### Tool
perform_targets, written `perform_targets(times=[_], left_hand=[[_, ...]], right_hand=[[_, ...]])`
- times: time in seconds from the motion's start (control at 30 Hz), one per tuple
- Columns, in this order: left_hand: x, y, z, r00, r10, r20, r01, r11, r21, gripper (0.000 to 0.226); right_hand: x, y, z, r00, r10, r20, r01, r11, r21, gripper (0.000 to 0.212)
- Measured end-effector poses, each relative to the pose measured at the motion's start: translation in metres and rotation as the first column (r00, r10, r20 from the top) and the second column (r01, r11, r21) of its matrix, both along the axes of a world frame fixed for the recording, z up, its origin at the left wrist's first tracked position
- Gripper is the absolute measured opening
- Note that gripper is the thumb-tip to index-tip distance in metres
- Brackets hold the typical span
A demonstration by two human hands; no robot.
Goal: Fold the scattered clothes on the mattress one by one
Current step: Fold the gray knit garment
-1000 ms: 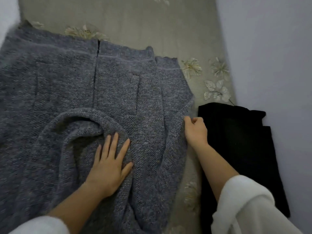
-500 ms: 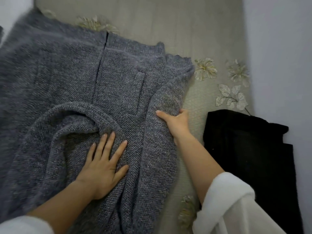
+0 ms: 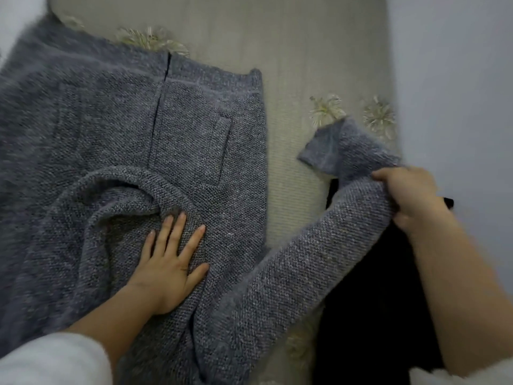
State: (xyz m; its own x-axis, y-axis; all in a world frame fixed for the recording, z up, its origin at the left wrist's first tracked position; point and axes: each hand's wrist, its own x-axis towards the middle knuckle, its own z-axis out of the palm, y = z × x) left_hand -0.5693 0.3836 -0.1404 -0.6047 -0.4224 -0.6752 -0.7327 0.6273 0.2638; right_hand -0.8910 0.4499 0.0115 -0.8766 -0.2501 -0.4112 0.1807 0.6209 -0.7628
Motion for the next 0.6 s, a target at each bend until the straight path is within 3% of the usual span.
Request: perform_targets(times=[0.17,0.27,0.33,0.43,0.5,0.57,0.6], left_hand=[[0.0,-0.002,0.002,1.0,0.004,-0.015,-0.003,1.0,0.023,0.085],[0.0,-0.003,0.001,1.0,0.011,-0.023,-0.01,0.999,0.043,0.082],[0.001,-0.004,0.0,1.0,0.011,-0.028,-0.009,0.998,0.055,0.083],[0.004,-0.006,0.0,0.999,-0.002,-0.05,0.006,0.997,0.072,0.08],[0.006,-0.007,0.002,0.998,-0.003,-0.063,0.009,0.996,0.088,0.074],[0.011,-0.01,0.004,0.986,0.057,-0.155,-0.034,0.989,0.147,0.066],[0.015,-0.012,0.008,0.959,0.138,-0.249,-0.089,0.976,0.201,0.061]], right_hand=[[0.008,0.04,0.022,0.955,-0.141,-0.26,0.157,0.987,0.041,0.016],[0.025,0.038,0.024,0.85,-0.164,-0.5,0.236,0.968,0.084,0.024],[0.044,0.017,0.027,0.773,-0.098,-0.626,0.176,0.982,0.063,0.024],[0.083,-0.035,0.028,0.674,0.125,-0.728,-0.1,0.992,0.078,0.029],[0.114,-0.068,0.02,0.595,0.467,-0.654,-0.443,0.87,0.218,0.042],[0.141,-0.083,0.005,0.528,0.791,-0.31,-0.799,0.586,0.134,0.063],[0.15,-0.082,-0.007,0.476,0.871,-0.121,-0.873,0.485,0.053,0.067]])
